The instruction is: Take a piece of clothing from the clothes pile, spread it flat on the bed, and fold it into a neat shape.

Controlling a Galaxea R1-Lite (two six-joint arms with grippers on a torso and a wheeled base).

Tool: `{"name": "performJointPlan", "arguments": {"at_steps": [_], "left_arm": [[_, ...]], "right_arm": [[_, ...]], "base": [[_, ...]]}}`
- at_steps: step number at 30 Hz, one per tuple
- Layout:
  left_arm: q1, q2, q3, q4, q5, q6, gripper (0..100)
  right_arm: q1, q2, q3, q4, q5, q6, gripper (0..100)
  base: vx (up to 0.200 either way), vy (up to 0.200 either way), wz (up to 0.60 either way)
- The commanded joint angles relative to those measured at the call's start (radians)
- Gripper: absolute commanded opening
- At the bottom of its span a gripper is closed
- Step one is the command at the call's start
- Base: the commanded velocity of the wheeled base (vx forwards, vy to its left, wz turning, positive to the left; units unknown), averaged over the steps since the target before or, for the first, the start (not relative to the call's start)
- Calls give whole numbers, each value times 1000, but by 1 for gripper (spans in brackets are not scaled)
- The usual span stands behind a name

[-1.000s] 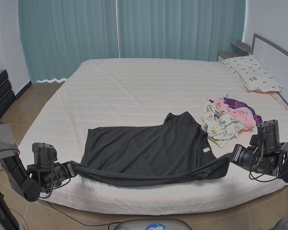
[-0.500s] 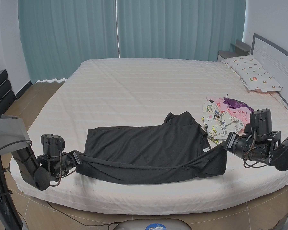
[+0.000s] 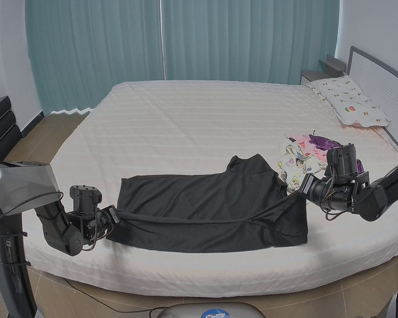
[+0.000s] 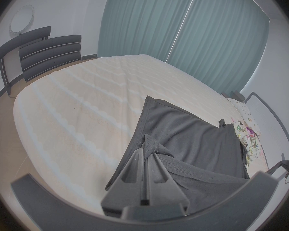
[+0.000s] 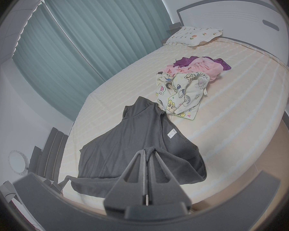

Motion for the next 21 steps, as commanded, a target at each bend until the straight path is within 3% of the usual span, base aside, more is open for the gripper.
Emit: {"name": "performJointPlan", "arguments": {"at_steps": [1,12,13,21], "left_arm": [[0,57,-63,23,1,-1,0],[2,143,-148,31,3,-2,0],[2,151,-155,31,3,-2,100],[5,142,-159,31,3,-53,100]], "right_arm": [[-2,68,-42,-6,0,4,0],[-19,142,-97,-9,1,20,0],[-19,143,-97,-9,3,25,0],[-19,134,-80,-7,32,60,0]], "base": [[0,0,0],[0,0,0],[0,0,0],[0,0,0]]}}
